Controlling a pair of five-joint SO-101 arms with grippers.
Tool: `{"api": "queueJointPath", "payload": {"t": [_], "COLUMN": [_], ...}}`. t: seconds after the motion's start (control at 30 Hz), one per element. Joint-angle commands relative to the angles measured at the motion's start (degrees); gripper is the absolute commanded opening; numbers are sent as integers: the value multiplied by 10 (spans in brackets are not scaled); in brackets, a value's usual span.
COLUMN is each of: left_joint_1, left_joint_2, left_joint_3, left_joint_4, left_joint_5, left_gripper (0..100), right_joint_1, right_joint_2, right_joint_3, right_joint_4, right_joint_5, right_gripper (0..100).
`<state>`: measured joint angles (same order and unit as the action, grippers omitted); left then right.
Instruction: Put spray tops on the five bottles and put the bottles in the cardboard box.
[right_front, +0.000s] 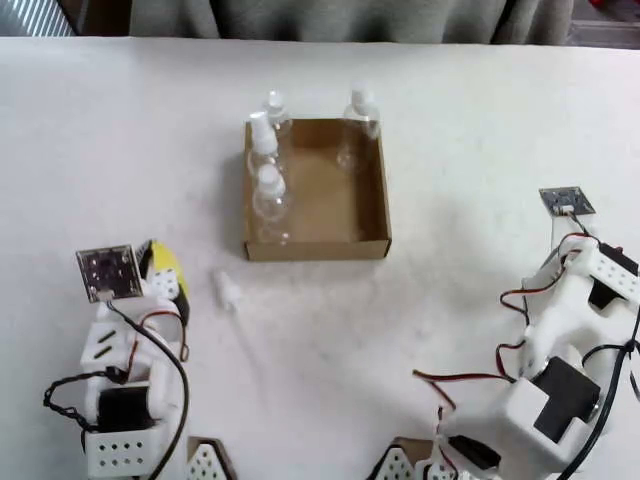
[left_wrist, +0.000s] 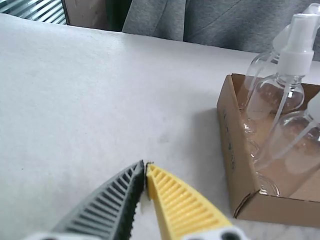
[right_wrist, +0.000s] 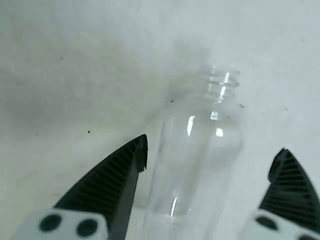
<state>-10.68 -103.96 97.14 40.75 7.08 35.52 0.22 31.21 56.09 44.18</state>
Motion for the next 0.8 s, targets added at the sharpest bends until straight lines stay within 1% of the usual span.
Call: {"api": "queueJointPath", "payload": {"t": [0.0,0.2,0.37,0.77], "left_joint_1": [-5,-4,-5,-5], "left_joint_2": [-7,-7,-7,-7], "left_joint_3": [-2,-2,-2,-2], "left_joint_4": [-5,-5,-5,1], "left_joint_5": [-8,-8,-8,-8], "left_gripper": [20,20,20,20], "right_joint_1": [7,11,14,11], "right_joint_2": [-1,1,1,2], "right_joint_3": [-30,-27,-30,-27], "right_joint_4": [6,6,4,-8], "right_joint_5": [7,7,7,11], "right_gripper": [351,346,241,235]}}
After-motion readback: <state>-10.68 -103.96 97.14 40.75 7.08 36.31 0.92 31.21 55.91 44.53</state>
